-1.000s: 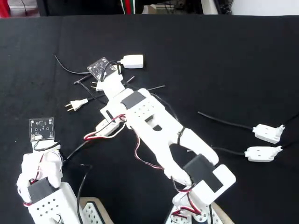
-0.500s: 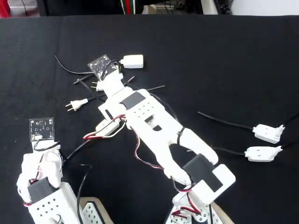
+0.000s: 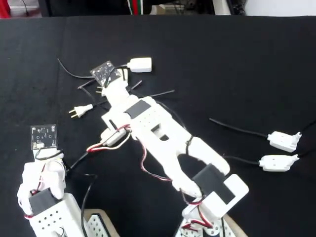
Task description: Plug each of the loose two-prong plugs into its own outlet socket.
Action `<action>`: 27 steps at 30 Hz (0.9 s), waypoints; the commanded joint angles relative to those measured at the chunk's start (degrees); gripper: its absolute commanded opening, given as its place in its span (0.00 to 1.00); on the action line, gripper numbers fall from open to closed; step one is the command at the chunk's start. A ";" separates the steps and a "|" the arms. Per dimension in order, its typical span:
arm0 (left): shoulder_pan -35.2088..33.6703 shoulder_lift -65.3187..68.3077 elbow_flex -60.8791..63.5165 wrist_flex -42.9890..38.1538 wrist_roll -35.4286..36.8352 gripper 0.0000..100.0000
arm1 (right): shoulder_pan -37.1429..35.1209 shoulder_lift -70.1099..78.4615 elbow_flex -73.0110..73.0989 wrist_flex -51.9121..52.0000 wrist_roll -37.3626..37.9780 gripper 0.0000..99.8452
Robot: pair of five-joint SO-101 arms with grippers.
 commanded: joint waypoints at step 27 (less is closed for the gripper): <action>-0.40 -0.53 -0.04 -0.09 -0.35 0.12 | -2.90 -0.75 1.71 4.13 -3.25 0.01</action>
